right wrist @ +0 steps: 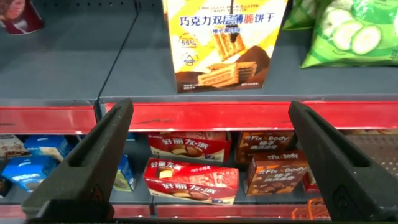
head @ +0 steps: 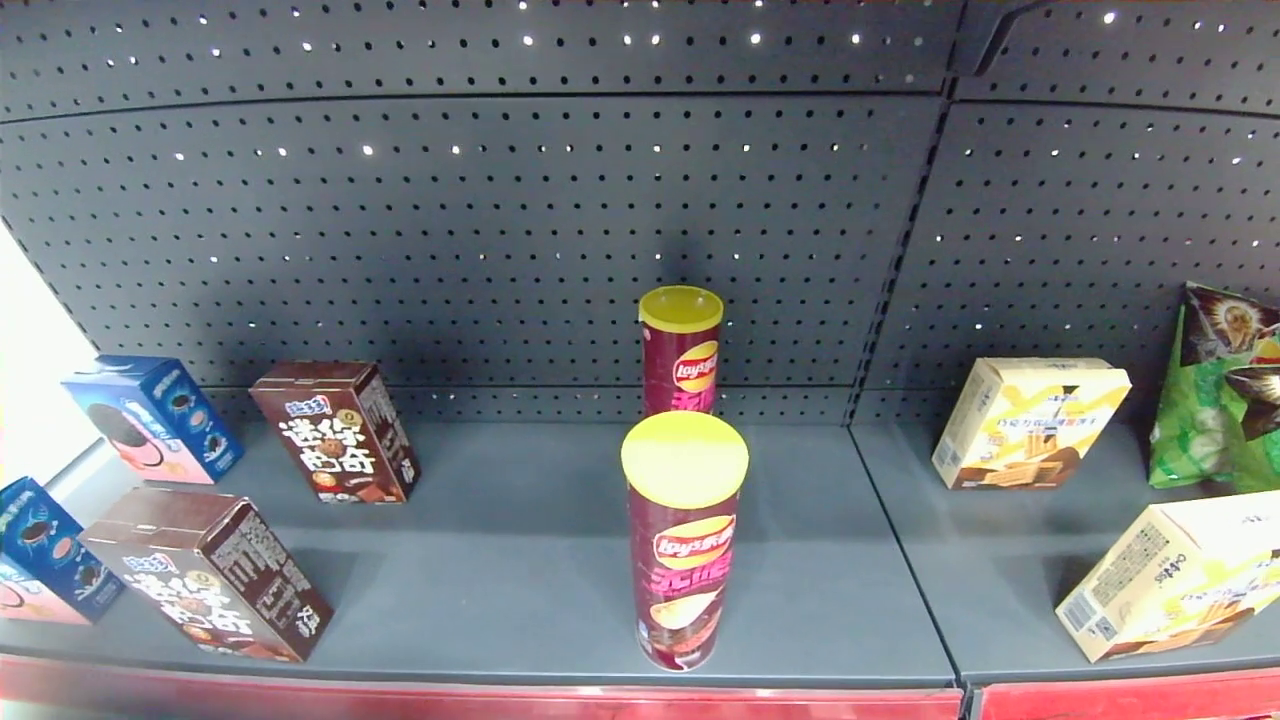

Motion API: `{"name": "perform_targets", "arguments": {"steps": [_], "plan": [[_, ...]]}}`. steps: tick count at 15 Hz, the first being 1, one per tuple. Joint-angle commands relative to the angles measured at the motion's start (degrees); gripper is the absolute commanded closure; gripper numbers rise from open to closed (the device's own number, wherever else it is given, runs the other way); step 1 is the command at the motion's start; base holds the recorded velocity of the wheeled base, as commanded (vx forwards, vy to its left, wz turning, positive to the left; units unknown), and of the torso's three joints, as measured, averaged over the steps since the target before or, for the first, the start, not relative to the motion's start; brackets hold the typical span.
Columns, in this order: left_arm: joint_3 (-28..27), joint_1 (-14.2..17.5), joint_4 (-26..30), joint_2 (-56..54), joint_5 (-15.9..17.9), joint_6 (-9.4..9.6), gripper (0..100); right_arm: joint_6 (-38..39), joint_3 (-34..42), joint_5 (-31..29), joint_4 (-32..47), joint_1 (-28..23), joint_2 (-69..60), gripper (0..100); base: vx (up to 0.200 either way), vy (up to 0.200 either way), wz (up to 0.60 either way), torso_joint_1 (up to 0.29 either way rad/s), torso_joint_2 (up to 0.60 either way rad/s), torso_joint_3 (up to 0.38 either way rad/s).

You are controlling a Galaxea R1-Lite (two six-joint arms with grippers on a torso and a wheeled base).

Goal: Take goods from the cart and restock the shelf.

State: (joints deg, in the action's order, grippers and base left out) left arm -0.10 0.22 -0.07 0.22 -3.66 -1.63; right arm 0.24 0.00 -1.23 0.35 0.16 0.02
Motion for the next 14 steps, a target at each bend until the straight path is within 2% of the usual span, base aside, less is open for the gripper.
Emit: {"name": "perform_targets", "arguments": {"steps": [1,14], "plan": [[0.0,0.0,0.1,0.1,0.0,-0.04,0,0.0,0.0,0.0,-0.1,-0.1,0.1,0,0.0,0.0,0.0,0.0,0.0,0.0],[0.0,0.0,0.1,0.1,-0.1,-0.12,0,0.0,0.0,0.0,-0.1,-0.1,0.1,0,0.0,0.0,0.0,0.0,0.0,0.0]]}}
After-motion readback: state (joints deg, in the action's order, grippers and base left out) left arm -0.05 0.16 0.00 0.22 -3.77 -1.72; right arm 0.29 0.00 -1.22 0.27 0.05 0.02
